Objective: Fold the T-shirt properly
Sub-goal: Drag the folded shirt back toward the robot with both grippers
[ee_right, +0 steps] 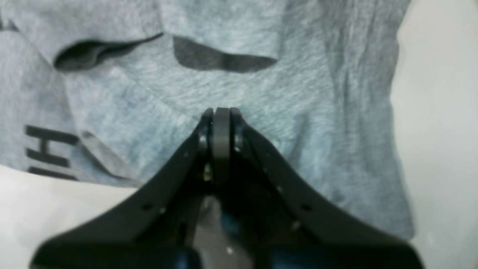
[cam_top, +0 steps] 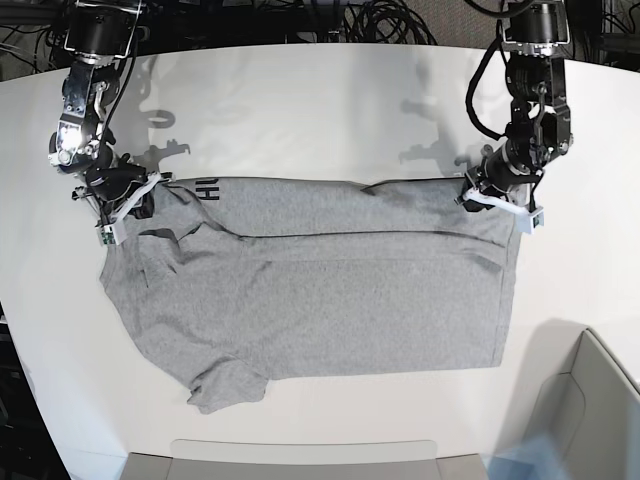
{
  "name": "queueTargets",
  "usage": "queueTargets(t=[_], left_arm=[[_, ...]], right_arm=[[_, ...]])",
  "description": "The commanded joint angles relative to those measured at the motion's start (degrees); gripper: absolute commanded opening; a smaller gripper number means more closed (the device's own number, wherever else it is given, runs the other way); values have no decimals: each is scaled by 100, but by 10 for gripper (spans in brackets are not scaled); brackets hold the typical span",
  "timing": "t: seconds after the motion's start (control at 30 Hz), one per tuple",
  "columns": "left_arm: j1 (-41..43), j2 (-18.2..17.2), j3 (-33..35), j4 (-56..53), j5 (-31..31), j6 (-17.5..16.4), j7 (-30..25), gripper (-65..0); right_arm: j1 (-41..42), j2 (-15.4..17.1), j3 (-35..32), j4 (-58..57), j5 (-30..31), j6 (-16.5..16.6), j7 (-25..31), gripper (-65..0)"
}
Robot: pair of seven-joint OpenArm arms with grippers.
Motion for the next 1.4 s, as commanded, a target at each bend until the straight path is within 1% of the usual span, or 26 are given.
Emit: queueTargets(t=[0.0,0.13,0.27,0.33,0.4,0.5,0.57,0.63,0.73,0.8,0.87,0.9,0.97,1.03,1.1,1.23,1.3,1.37], left_arm=[[-71,-115,-39,-45,-19,-10,-59,-620],[-71,-142,-48,-546,-19,-10,-59,-620],[17,-361,-48,-607,-28,-10,2,-621],[298,-405,-57,-458,-28,-10,11,-621],[676,-555,-57,-185,-37,-10,11,-621],[1283,-564,-57,263,-28,-1,81,-621],[1617,-572,-66,465,-28,-1,248,-621],[1933,-572,-66,668,-37,-1,292,-621],[2390,-599,-92,791,-37,-1,284,-621],[2672,-590,-338,817,-45,-1,275,-621],[2918,-581,-628,931,-63,-1,257,-637],[3015,-581,-751,1046,-63,-1,231,-650],[3120,-572,-1077,1494,-63,-1,187,-650],[3094,-564,-1314,1942,-63,-1,187,-650],[2918,-441,-1472,2180,-54,-1,178,-650],[1573,-370,-1323,2048,-37,-10,275,-650],[1107,-397,-1103,1960,-19,-10,266,-650],[615,-397,-945,1643,-19,-10,266,-650]], right_arm=[[213,174,40,-105,-130,-79,5,-650],[424,456,40,-466,-130,-79,5,-650],[293,640,31,-334,-130,-71,-39,-650],[-41,675,31,-79,-130,-71,-39,-650],[-419,675,-4,255,-121,-71,-39,-650],[-1105,675,-250,765,-121,-71,-39,-650],[-1510,675,-294,993,-113,-71,-39,-650],[-1870,667,-294,1213,-104,-71,-39,-650],[-2318,719,-250,1459,195,-71,-39,-650],[-2600,842,-250,1574,406,-71,-39,-650],[-2758,974,-250,1556,608,-71,-30,-650],[-2776,1001,-241,1539,687,-71,-12,-650],[-2767,1010,-241,1547,775,-71,-4,-650],[-2679,1001,-241,1547,802,-71,-4,-650],[-2485,966,-276,1539,775,-71,-39,-650],[-2301,904,-294,1539,784,-71,-39,-650],[-2230,834,-268,1547,767,-71,-39,-650],[-2230,834,-259,1547,767,-71,-39,-650]])
